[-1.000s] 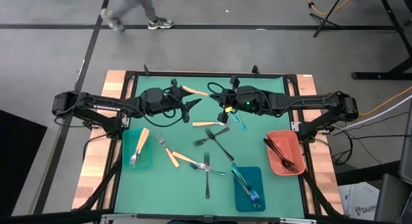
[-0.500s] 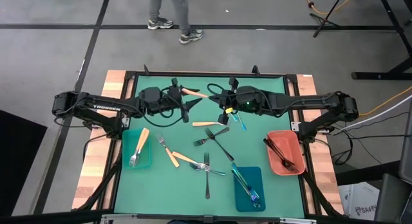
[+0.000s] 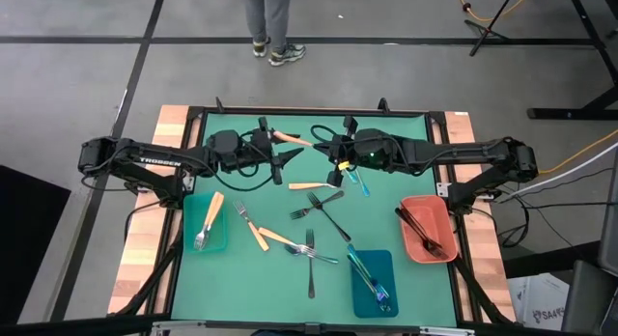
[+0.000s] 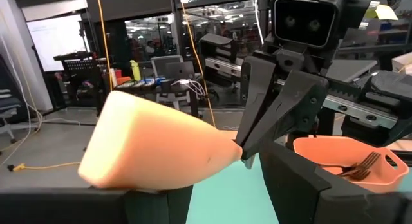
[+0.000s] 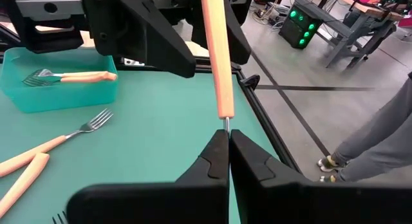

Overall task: Sort silverware by color (type)
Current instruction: Put the yellow fork into the green bin

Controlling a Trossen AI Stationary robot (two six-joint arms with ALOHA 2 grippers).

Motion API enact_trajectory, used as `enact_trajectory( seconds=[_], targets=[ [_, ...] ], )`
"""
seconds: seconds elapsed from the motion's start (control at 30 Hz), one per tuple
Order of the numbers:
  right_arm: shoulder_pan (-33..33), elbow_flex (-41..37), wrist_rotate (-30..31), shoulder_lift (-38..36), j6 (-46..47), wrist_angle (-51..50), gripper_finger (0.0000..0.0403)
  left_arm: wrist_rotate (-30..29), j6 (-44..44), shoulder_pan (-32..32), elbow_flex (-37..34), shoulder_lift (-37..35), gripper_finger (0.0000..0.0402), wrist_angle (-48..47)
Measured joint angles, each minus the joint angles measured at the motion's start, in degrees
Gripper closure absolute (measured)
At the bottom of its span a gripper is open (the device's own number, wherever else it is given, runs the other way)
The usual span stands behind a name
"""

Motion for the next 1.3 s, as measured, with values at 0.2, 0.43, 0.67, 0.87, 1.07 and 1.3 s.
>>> enact_trajectory(
  seconds=[0.2,0.43,0.67,0.87,1.07,1.3],
  targets=[
    [0.0,0.0,0.01,0.0,0.0,-0.05,0.0403,-0.37,-0.02,0.0,0.0,0.02,0.0271,0.02],
    [0.0,0.0,0.04,0.0,0.0,-0.09,0.0403,-0.41,0.0,0.0,0.0,0.0,0.0317,0.02],
    [-0.04,0.0,0.07,0.02,-0.02,-0.17,0.0403,-0.04,-0.02,-0.04,0.0,0.0,0.0362,0.0],
    [-0.02,0.0,0.07,0.02,-0.02,-0.28,0.0403,-0.13,-0.02,-0.04,0.0,0.02,0.0365,-0.02],
    [-0.02,0.0,0.15,0.02,0.08,-0.32,0.0402,-0.3,-0.02,-0.04,0.0,0.02,0.0363,-0.04],
    [-0.02,0.0,0.22,0.02,0.17,-0.52,0.0373,-0.7,0.0,-0.02,0.0,0.02,0.0363,-0.09]
  ],
)
